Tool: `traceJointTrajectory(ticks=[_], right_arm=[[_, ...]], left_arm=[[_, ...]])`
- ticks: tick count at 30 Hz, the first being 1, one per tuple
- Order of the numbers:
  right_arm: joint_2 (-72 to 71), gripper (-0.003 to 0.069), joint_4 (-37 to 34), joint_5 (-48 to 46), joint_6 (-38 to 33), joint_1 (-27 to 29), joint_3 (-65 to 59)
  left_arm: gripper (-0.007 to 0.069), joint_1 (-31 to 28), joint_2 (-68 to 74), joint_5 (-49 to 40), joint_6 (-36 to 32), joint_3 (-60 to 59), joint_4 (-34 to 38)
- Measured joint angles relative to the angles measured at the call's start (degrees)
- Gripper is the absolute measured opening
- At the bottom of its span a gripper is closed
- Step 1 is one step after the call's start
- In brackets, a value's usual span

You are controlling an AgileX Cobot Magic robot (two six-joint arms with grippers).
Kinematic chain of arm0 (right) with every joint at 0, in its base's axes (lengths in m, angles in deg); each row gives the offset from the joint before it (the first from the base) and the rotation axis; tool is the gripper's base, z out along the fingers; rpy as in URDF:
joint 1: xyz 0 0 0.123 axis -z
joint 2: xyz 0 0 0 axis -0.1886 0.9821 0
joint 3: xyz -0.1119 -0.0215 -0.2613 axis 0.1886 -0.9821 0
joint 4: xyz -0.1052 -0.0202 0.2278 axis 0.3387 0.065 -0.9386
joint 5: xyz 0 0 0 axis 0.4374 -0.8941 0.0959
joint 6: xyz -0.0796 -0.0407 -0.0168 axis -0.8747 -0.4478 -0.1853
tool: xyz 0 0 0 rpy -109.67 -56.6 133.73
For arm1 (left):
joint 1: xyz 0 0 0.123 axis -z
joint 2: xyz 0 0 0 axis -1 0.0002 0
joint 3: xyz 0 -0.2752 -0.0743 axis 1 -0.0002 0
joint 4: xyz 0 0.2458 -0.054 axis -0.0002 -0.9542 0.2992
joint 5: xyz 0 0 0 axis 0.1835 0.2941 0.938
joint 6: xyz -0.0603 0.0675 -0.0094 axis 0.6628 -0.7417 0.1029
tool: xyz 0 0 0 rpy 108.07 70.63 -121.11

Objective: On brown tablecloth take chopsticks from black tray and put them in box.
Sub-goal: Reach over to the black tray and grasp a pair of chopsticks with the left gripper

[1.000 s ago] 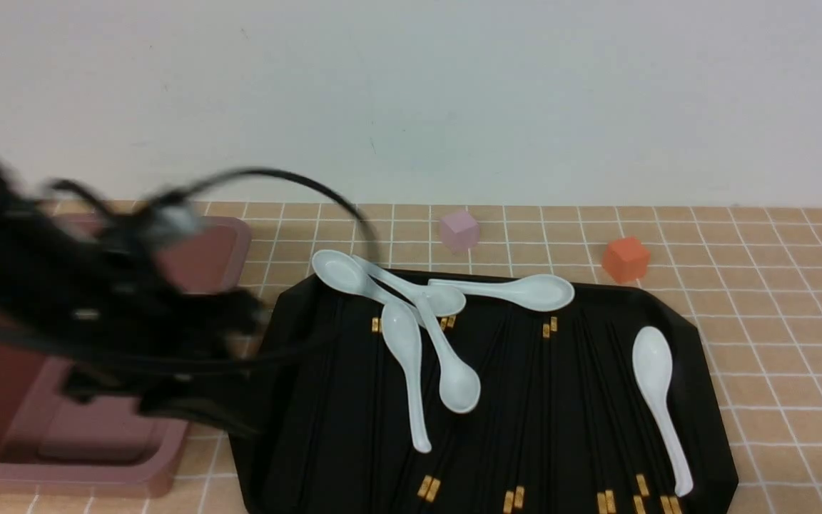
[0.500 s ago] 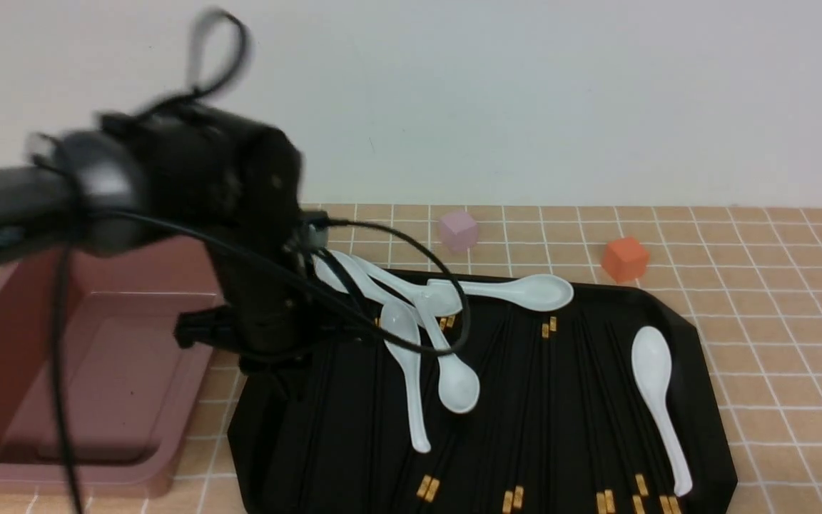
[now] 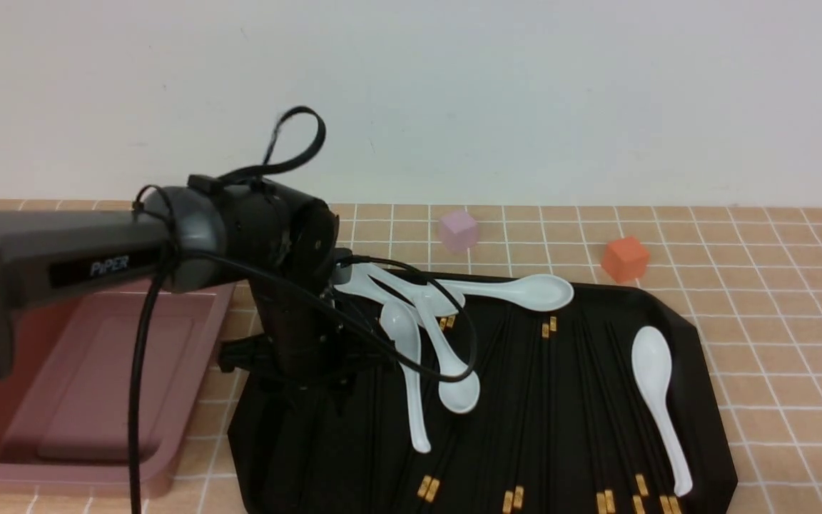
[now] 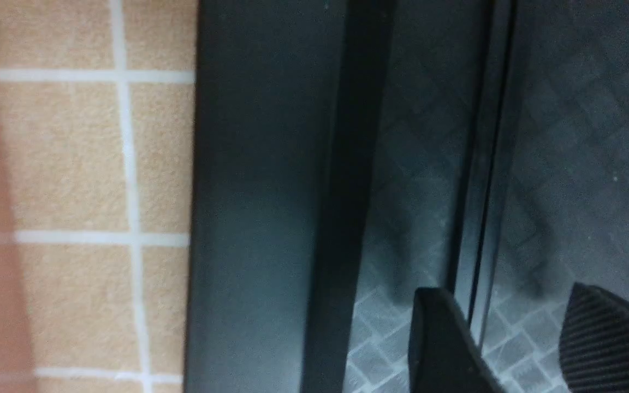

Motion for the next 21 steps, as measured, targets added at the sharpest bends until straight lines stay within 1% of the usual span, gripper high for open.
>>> traceJointTrajectory(ticks=[6,10,17,19,21], right_arm=[[0.0,0.024,0.0,0.0,0.0,0.0,0.0],[0.0,0.024,0.0,0.0,0.0,0.0,0.0],[0.0,0.024,0.0,0.0,0.0,0.0,0.0],[0.0,0.024,0.0,0.0,0.0,0.0,0.0],[0.0,0.024,0.0,0.0,0.0,0.0,0.0]], left_arm=[[0.032,0.0,1.1,0.5,0.2,0.0,0.2],[0.0321,0.0,1.7,1.0,1.9,0.2,-0.4],[0.0317,0.0,3.5,-0.5,3.2,1.5,-0.6],[0.0298,0.0,3.8,-0.8,3.8,1.7,-0.5],[0.0257,0.0,4.0,-0.9,4.5,1.8,-0.4]])
